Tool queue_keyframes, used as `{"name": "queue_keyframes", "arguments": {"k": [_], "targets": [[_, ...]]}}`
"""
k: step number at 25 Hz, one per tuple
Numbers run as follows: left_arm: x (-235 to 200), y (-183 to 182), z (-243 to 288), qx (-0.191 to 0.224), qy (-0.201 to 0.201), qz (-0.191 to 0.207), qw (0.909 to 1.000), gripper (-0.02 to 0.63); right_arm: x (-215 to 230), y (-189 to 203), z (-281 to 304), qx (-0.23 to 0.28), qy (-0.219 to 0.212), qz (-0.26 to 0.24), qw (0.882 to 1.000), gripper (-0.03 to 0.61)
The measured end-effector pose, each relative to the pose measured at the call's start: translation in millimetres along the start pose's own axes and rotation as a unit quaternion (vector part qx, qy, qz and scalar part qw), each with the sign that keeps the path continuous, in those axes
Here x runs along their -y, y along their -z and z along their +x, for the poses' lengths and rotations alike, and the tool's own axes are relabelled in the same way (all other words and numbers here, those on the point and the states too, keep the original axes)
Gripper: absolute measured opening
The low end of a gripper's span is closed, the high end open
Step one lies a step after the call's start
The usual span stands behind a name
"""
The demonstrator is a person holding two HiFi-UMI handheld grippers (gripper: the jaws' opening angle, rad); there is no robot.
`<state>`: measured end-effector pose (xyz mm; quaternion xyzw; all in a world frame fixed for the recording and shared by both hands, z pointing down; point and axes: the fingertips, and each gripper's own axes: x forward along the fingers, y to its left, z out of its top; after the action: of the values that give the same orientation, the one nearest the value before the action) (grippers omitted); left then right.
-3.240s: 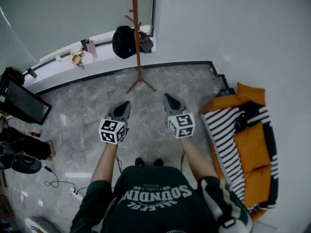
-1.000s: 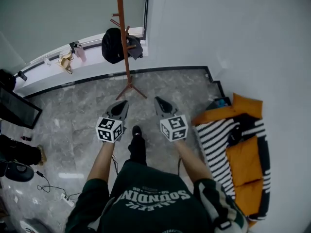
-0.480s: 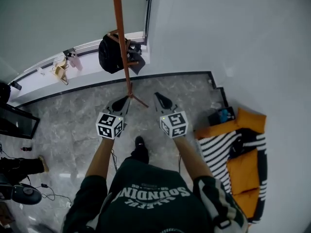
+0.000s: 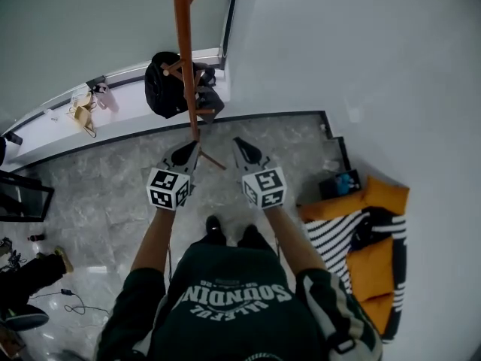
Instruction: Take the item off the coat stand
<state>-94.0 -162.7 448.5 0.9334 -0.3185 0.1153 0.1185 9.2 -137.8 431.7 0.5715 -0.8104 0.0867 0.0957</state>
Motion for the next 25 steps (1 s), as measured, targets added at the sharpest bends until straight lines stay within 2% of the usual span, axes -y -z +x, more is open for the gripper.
{"name": "queue_keyframes", "arguments": {"k": [7, 12, 19, 25], "targets": [[-12.8, -8.4, 25.2, 0.009, -0.019, -0.008, 0.9998, 0.0, 15.2, -4.3, 28.0, 0.008, -0.022, -0.003, 1.0, 0.0], [-17.5, -16.9, 43.0, 0.011, -0.051, -0.012, 0.9986, 0.0, 28.0, -10.0, 55.6, 0.013, -0.064, -0.015, 0.998, 0.0], [-25.8, -34.4, 60.8, 0.02, -0.12, -0.022, 0.9923, 0.0, 50.1, -26.3, 91.8, 0.027, -0.131, -0.03, 0.991, 0.0], [-31.9, -46.4, 74.3, 0.032, -0.188, -0.054, 0.9801, 0.0, 73.6, -38.9, 113.1, 0.022, -0.189, -0.046, 0.981, 0.0]]}}
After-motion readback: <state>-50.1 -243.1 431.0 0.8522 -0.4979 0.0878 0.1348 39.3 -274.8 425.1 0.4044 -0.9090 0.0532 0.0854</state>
